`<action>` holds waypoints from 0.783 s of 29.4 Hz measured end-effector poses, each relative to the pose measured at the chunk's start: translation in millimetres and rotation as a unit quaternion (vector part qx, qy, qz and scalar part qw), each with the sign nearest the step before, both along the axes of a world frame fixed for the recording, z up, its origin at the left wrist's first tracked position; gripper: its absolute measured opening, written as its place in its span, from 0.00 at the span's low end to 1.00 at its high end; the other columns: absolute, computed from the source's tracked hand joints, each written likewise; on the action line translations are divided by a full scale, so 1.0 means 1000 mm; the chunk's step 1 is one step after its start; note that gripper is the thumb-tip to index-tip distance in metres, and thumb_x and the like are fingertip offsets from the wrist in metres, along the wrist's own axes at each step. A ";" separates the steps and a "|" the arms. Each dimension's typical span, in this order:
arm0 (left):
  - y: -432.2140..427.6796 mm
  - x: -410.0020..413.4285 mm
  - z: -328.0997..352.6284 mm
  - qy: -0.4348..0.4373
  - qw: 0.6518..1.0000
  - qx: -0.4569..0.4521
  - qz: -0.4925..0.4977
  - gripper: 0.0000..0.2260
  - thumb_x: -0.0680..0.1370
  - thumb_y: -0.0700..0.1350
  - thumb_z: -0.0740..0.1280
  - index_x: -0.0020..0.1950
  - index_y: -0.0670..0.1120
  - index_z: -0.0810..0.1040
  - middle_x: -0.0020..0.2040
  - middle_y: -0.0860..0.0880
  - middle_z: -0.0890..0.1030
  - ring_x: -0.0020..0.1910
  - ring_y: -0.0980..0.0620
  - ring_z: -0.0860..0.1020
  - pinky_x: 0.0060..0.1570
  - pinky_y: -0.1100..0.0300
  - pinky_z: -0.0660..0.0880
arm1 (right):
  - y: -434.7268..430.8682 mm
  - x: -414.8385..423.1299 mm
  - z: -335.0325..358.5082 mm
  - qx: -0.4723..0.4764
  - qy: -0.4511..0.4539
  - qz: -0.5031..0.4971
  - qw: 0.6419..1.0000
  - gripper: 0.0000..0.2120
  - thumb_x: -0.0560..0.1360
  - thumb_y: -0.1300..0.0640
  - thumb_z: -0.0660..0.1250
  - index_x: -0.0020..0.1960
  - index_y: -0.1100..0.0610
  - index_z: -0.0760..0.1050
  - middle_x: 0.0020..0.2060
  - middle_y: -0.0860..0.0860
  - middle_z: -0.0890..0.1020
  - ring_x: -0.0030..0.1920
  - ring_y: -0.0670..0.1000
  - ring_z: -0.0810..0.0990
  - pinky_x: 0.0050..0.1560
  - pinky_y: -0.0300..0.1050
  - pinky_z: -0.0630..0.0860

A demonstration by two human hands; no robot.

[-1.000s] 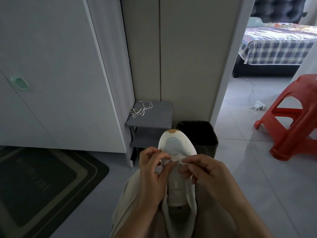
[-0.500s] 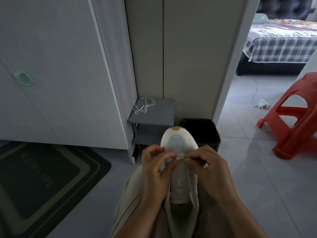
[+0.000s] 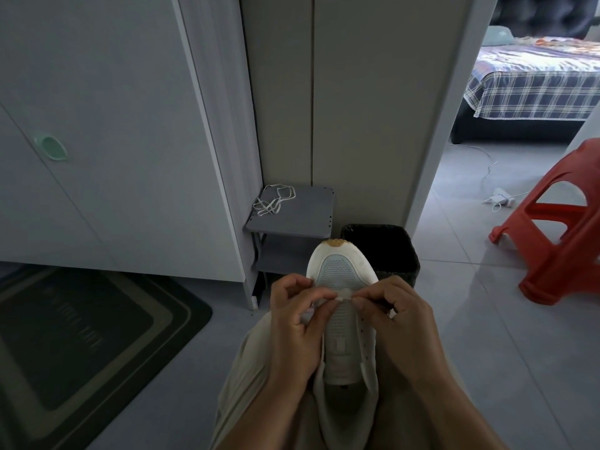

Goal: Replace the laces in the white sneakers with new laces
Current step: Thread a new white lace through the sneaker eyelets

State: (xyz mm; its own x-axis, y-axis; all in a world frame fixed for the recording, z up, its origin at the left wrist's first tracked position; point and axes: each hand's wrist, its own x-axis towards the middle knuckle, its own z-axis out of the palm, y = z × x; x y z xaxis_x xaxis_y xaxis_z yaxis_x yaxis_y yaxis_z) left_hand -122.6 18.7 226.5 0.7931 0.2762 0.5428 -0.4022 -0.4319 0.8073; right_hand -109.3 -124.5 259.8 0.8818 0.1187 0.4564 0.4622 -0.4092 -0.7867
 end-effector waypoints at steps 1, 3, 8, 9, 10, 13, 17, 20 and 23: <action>0.000 0.000 0.000 0.000 1.000 -0.001 0.000 0.09 0.71 0.57 0.65 0.48 0.56 0.78 0.53 0.67 0.66 0.54 0.59 0.71 0.53 0.67 0.73 | 0.000 0.000 0.000 0.001 -0.001 0.000 1.000 0.16 0.69 0.61 0.70 0.38 0.39 0.72 0.38 0.41 0.76 0.47 0.38 0.75 0.41 0.24 0.71; 0.000 0.000 0.000 -0.003 1.000 -0.003 -0.001 0.08 0.71 0.56 0.65 0.48 0.57 0.78 0.53 0.65 0.67 0.55 0.61 0.71 0.53 0.69 0.72 | 0.001 0.001 0.000 0.001 0.002 0.007 1.000 0.16 0.69 0.61 0.70 0.38 0.40 0.72 0.38 0.41 0.76 0.47 0.37 0.75 0.41 0.23 0.71; -0.001 -0.001 0.000 -0.005 1.000 -0.002 -0.002 0.08 0.71 0.55 0.65 0.47 0.56 0.77 0.54 0.57 0.68 0.54 0.63 0.70 0.52 0.71 0.71 | 0.000 0.003 0.000 -0.004 0.008 0.022 1.000 0.17 0.69 0.63 0.70 0.38 0.41 0.73 0.38 0.40 0.75 0.48 0.36 0.75 0.42 0.23 0.72; -0.001 -0.001 0.000 -0.004 1.000 -0.002 -0.004 0.08 0.72 0.55 0.65 0.48 0.56 0.77 0.54 0.59 0.68 0.54 0.63 0.70 0.53 0.71 0.71 | -0.001 0.004 0.000 -0.006 0.009 0.022 1.000 0.17 0.69 0.63 0.70 0.38 0.40 0.73 0.38 0.40 0.76 0.48 0.37 0.75 0.43 0.24 0.72; -0.001 -0.001 0.000 -0.002 1.000 -0.003 -0.004 0.08 0.72 0.55 0.65 0.48 0.56 0.77 0.54 0.62 0.67 0.54 0.62 0.71 0.53 0.71 0.71 | -0.002 0.004 -0.001 -0.008 0.008 0.022 1.000 0.17 0.69 0.63 0.70 0.38 0.40 0.73 0.39 0.41 0.76 0.48 0.38 0.75 0.43 0.24 0.72; -0.001 0.000 0.001 0.003 1.000 -0.013 -0.001 0.08 0.71 0.56 0.65 0.48 0.56 0.77 0.53 0.64 0.67 0.54 0.61 0.71 0.52 0.70 0.71 | -0.004 0.003 -0.002 -0.013 0.008 0.023 1.000 0.17 0.68 0.63 0.71 0.38 0.40 0.73 0.39 0.41 0.76 0.47 0.37 0.75 0.41 0.24 0.72; -0.002 -0.001 0.001 0.002 1.000 -0.012 -0.002 0.10 0.71 0.58 0.65 0.48 0.55 0.77 0.53 0.57 0.69 0.53 0.59 0.71 0.52 0.69 0.72 | -0.002 0.001 -0.001 -0.008 0.007 0.018 1.000 0.13 0.69 0.61 0.70 0.38 0.42 0.74 0.38 0.40 0.76 0.46 0.36 0.75 0.41 0.23 0.71; -0.002 -0.001 0.000 0.002 1.000 -0.014 -0.002 0.09 0.71 0.57 0.65 0.48 0.56 0.77 0.52 0.62 0.68 0.53 0.59 0.71 0.52 0.69 0.72 | 0.002 0.000 0.001 0.005 0.002 0.027 1.000 0.06 0.67 0.52 0.66 0.39 0.40 0.73 0.38 0.40 0.75 0.47 0.36 0.75 0.41 0.23 0.72; -0.002 -0.001 0.001 0.004 1.000 -0.020 -0.005 0.10 0.71 0.58 0.65 0.48 0.56 0.78 0.53 0.58 0.69 0.53 0.58 0.72 0.52 0.70 0.72 | 0.003 0.000 -0.001 0.007 -0.004 0.019 1.000 0.05 0.67 0.51 0.64 0.39 0.40 0.73 0.39 0.39 0.75 0.47 0.36 0.75 0.42 0.23 0.71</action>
